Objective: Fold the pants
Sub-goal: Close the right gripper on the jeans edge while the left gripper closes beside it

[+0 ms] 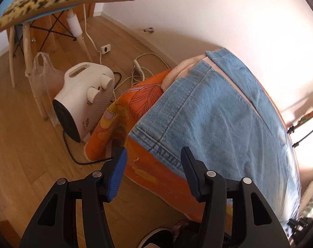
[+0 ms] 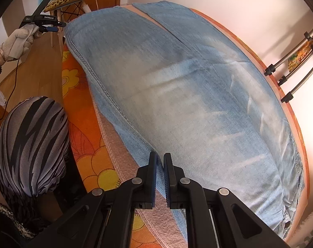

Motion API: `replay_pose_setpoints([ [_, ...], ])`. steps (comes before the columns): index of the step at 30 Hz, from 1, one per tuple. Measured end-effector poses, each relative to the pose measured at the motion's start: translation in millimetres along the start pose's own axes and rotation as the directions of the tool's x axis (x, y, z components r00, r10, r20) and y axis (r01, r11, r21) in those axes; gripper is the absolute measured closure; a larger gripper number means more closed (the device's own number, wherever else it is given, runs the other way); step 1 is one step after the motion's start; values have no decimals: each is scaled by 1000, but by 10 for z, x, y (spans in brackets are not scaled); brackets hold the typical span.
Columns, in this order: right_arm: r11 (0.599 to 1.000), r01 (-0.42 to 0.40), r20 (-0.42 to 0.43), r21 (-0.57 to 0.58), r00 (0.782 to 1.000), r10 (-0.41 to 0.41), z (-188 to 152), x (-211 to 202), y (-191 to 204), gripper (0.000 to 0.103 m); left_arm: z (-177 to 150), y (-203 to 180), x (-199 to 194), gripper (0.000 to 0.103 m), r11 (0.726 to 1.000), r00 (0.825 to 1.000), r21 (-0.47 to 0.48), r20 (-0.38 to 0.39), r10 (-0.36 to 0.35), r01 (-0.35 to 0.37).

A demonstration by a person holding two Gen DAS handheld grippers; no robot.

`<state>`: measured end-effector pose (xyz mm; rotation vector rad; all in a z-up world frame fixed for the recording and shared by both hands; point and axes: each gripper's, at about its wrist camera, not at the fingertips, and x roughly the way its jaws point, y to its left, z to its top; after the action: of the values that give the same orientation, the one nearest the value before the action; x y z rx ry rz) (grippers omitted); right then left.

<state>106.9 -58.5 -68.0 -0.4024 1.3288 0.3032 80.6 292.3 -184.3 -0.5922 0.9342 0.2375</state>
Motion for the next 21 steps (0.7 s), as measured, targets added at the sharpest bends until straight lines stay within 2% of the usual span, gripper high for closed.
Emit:
replay_pose_setpoints([
  [3,1000,3,-1,1,1000,-3,-3,13,12,99,29,58,46,53,997,999,-66,8,-31,31],
  [5,1000,4,-1,2,1000,-4,-3,13,13,99,33,93,59,67,994,999,-100,20,-51,52],
  [11,1000,23,-1,-4,1000,-23,7,-1,23,99,27,116,31,83,990,997,-131,57,-43,50],
  [17,999,32,1,0,999,-32,1,-19,39,99,24,19,-61,89,997,994,-72,109,-24,32],
  [21,999,47,16,10,999,-47,-3,-73,37,99,75,-30,-175,90,996,987,-70,151,-49,60],
])
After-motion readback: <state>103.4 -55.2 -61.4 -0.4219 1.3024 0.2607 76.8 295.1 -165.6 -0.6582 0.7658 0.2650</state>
